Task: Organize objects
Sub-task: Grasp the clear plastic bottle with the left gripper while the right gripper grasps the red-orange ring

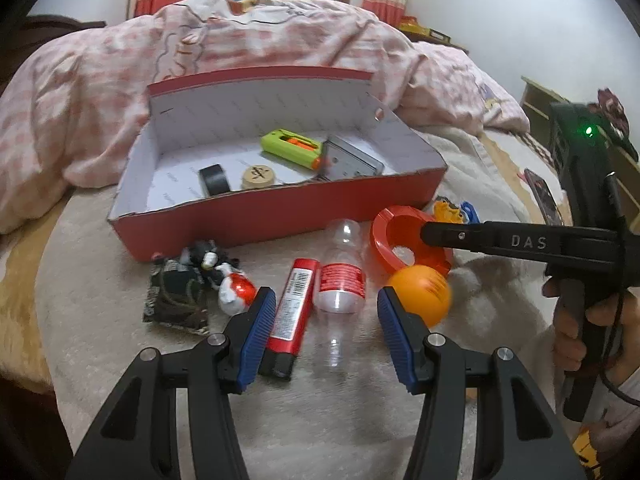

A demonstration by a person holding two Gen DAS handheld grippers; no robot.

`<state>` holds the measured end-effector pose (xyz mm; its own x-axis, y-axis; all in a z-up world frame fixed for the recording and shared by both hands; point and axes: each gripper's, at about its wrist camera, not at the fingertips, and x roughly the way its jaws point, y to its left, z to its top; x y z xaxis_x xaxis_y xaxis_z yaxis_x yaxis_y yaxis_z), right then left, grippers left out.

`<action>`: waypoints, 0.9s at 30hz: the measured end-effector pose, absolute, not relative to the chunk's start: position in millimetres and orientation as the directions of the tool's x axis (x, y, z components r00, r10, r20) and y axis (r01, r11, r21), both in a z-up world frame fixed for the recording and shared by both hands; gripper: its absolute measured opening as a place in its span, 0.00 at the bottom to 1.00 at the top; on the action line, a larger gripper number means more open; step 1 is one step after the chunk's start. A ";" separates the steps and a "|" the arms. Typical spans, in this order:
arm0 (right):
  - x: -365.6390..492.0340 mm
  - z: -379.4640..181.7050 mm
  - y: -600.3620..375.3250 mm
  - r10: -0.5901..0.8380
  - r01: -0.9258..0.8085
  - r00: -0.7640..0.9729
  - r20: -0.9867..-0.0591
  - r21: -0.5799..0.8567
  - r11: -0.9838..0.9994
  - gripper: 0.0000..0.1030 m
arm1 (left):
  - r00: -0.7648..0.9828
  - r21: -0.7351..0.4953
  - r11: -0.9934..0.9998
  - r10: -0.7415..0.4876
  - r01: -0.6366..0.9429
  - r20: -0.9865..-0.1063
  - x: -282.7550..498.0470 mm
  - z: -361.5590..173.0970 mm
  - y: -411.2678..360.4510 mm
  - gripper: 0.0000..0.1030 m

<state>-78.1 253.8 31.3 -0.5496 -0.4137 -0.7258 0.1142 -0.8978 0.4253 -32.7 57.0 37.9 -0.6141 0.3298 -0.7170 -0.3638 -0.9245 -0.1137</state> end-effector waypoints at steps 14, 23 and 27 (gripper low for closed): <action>-58.6 32.9 259.9 -0.361 0.127 -0.538 -0.762 0.350 -0.928 0.15 | -0.558 -0.077 -0.901 0.330 -0.428 -0.761 -46.6 21.8 79.5 0.30; -61.0 23.4 256.8 -0.362 0.137 -0.542 -0.758 0.345 -0.928 0.20 | -0.550 -0.052 -0.897 0.314 -0.440 -0.774 -61.8 15.0 94.9 0.31; -59.0 23.2 249.9 -0.348 0.162 -0.559 -0.752 0.312 -0.936 0.25 | -0.551 -0.042 -0.897 0.307 -0.441 -0.776 -62.8 14.4 97.5 0.32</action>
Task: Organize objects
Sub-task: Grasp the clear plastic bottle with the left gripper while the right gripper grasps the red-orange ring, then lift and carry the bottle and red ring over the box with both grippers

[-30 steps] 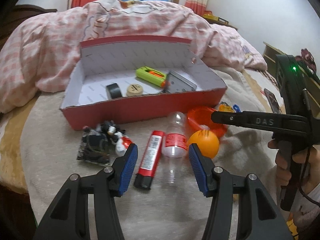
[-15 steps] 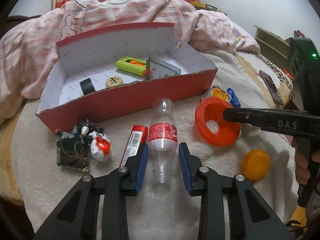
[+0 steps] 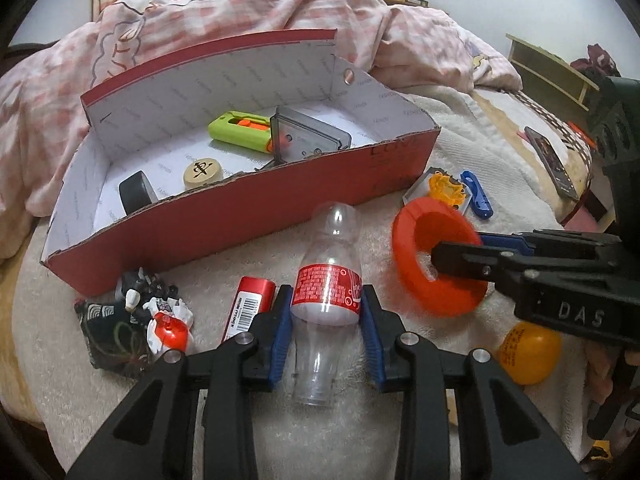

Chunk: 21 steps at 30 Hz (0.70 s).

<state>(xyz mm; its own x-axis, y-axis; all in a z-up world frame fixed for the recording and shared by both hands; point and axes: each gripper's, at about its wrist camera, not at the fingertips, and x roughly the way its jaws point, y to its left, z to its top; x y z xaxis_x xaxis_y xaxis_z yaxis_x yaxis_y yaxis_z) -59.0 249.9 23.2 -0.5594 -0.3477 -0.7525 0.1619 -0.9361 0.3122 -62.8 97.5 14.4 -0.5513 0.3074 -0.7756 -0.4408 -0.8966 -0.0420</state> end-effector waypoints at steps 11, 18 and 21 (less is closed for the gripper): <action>-49.4 25.4 244.5 -0.306 0.162 -0.606 -0.735 0.263 -0.951 0.19 | -0.571 -0.036 -0.901 0.305 -0.433 -0.763 -54.4 18.7 94.0 0.30; -35.2 44.8 250.0 -0.374 0.196 -0.638 -0.674 0.327 -0.924 0.13 | -0.591 -0.071 -0.905 0.332 -0.419 -0.736 -41.7 31.9 80.6 0.30; -30.2 57.0 245.5 -0.385 0.223 -0.659 -0.646 0.321 -0.921 0.13 | -0.596 -0.101 -0.907 0.349 -0.409 -0.723 -38.9 38.6 72.3 0.30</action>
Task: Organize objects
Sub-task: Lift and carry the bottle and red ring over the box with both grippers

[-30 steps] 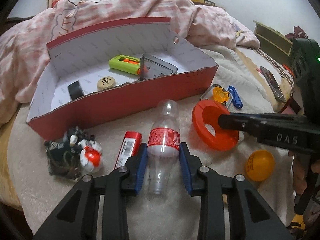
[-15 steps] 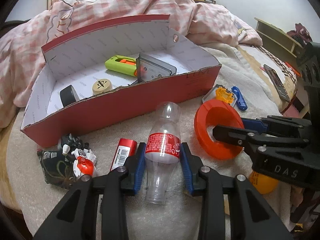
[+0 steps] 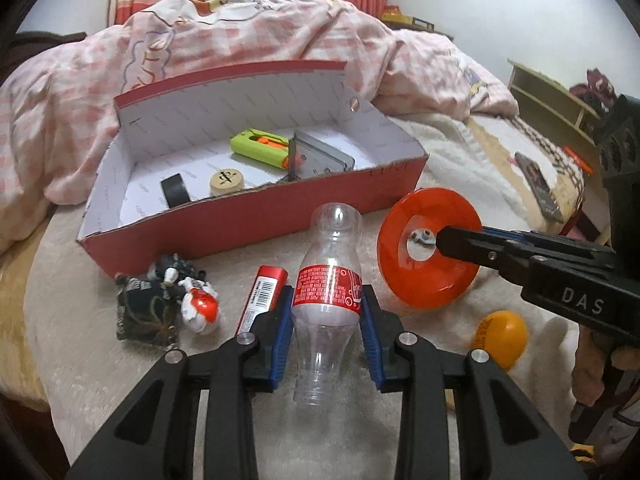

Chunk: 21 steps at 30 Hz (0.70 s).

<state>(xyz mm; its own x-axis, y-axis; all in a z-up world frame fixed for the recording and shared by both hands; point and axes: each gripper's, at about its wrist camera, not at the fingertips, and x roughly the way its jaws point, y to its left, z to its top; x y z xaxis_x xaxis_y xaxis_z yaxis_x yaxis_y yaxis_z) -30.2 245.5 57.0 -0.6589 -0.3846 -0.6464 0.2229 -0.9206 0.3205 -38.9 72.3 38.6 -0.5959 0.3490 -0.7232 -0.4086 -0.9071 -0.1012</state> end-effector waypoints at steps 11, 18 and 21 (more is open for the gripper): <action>-23.9 86.2 238.0 -0.435 0.281 -0.692 -0.576 0.341 -0.897 0.13 | -0.677 -0.149 -0.925 0.359 -0.349 -0.643 -37.7 68.7 46.8 0.30; -35.2 93.5 231.3 -0.441 0.298 -0.694 -0.569 0.330 -0.896 0.13 | -0.707 -0.145 -0.933 0.346 -0.330 -0.617 -45.3 80.5 41.5 0.30; -42.4 96.0 229.4 -0.446 0.302 -0.694 -0.566 0.333 -0.893 0.13 | -0.717 -0.149 -0.937 0.340 -0.317 -0.608 -51.9 84.2 38.2 0.30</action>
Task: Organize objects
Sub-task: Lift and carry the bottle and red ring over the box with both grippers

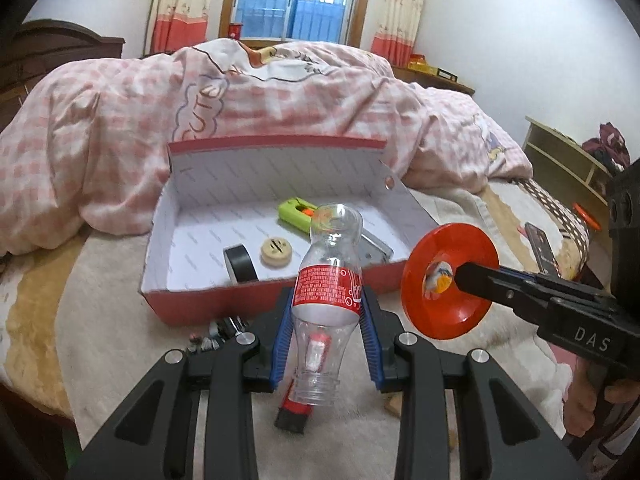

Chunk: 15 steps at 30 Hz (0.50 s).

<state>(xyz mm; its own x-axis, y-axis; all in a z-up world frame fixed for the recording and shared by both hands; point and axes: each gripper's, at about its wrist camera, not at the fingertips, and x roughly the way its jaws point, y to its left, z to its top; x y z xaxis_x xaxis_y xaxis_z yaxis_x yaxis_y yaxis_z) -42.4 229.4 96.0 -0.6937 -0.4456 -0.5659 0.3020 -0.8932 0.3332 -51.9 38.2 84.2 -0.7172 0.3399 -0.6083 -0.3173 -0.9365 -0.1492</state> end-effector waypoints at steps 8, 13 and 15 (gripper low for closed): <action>-61.9 106.7 222.8 -0.447 0.314 -0.705 -0.551 0.323 -0.893 0.13 | -0.747 -0.153 -0.947 0.317 -0.282 -0.584 -71.8 93.3 28.1 0.30; -76.0 110.8 218.9 -0.444 0.318 -0.710 -0.547 0.313 -0.895 0.13 | -0.756 -0.160 -0.953 0.301 -0.257 -0.581 -86.0 92.9 20.5 0.30; -82.4 111.5 216.7 -0.443 0.320 -0.710 -0.547 0.310 -0.895 0.13 | -0.757 -0.160 -0.956 0.293 -0.246 -0.584 -92.5 91.7 18.0 0.30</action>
